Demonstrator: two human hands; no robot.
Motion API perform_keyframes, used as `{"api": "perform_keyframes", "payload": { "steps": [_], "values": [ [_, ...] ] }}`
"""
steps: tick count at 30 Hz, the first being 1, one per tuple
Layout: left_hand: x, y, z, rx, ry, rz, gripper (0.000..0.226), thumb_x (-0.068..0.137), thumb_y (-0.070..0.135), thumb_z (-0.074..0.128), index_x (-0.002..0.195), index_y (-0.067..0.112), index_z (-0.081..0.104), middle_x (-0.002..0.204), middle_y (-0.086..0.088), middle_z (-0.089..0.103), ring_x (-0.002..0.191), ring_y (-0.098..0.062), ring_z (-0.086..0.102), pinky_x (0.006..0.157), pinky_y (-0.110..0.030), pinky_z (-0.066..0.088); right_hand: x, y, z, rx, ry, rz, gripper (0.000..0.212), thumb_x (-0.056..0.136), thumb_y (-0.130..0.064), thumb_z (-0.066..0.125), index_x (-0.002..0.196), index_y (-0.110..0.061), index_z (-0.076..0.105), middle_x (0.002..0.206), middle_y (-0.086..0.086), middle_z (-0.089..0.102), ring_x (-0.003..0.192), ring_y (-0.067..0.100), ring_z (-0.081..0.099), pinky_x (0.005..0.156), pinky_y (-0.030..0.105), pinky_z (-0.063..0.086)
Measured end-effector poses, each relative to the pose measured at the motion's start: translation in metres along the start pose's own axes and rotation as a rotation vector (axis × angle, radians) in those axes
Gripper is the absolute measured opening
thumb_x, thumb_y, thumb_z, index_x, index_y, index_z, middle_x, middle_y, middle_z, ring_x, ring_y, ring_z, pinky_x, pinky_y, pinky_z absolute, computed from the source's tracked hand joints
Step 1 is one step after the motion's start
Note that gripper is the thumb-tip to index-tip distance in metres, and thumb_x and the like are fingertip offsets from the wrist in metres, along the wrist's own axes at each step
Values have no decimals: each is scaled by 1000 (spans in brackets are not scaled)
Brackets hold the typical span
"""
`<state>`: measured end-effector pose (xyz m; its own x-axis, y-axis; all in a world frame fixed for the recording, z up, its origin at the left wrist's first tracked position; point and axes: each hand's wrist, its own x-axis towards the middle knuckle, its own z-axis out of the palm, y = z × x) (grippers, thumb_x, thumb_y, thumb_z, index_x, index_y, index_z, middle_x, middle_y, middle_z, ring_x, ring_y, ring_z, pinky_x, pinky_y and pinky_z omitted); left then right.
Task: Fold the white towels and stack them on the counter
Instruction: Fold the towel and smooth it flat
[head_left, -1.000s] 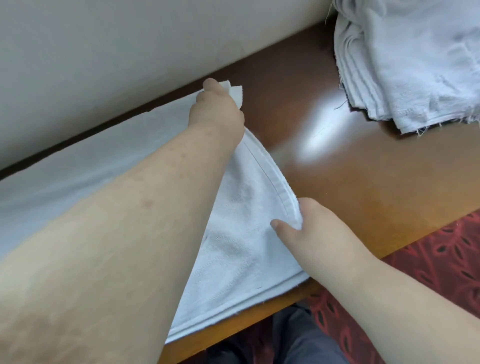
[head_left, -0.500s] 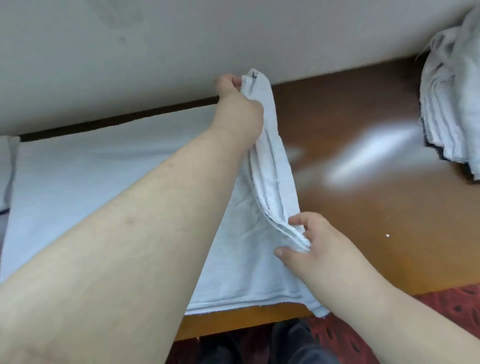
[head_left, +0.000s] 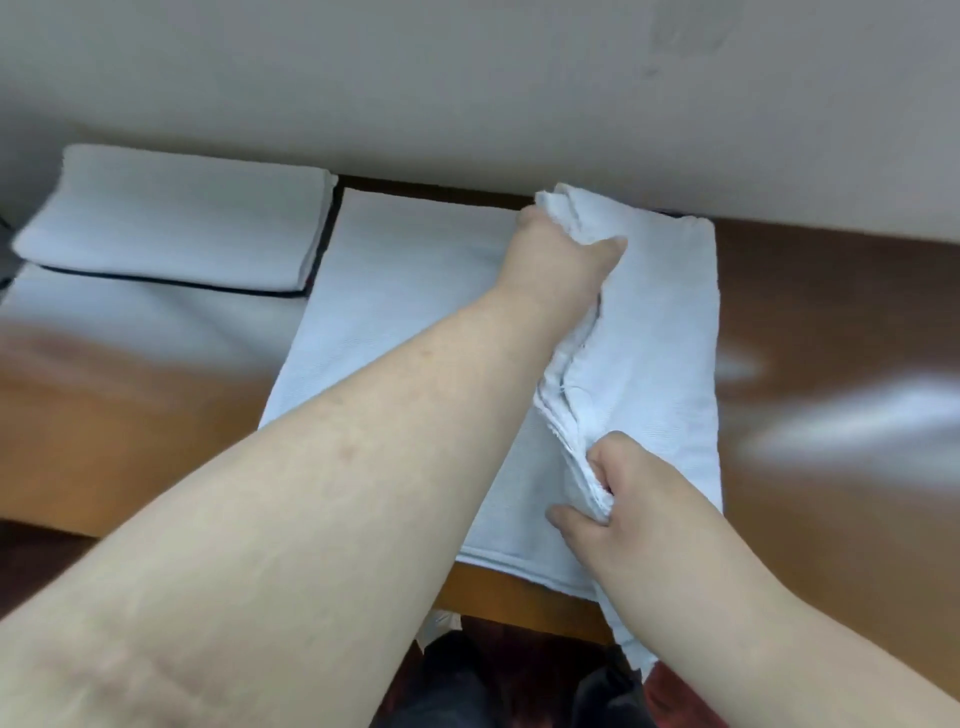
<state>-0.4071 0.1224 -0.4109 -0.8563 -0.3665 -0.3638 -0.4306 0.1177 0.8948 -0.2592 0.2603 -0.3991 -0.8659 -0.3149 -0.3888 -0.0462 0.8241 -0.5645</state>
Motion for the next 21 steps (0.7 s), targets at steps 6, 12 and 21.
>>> {"api": "perform_keyframes", "payload": {
  "steps": [6, 12, 21],
  "values": [
    [26, -1, -97, 65, 56, 107, 16, 91, 16, 53, 106, 14, 60, 95, 0, 67, 86, -18, 65, 74, -28, 55, 7, -68, 29, 103, -28, -36, 37, 77, -57, 68, 83, -49, 32, 77, -45, 45, 53, -7, 48, 41, 17, 26],
    [60, -7, -181, 160, 56, 77, 20, 91, 16, 47, 109, 19, 55, 96, 2, 67, 82, -16, 67, 65, -27, 56, 29, -142, 63, 223, -71, -76, 33, 75, -63, 56, 90, -46, 31, 73, -34, 56, 54, -4, 55, 40, 17, 31],
    [101, -61, -197, 494, 92, -56, 61, 97, 27, 55, 146, 7, 25, 121, -5, 46, 105, -18, 47, 82, -22, 36, 75, -153, 132, 304, -373, -54, 70, 81, -62, 61, 140, -38, 33, 129, -13, 52, 114, 10, 56, 92, 30, 48]
  ]
}}
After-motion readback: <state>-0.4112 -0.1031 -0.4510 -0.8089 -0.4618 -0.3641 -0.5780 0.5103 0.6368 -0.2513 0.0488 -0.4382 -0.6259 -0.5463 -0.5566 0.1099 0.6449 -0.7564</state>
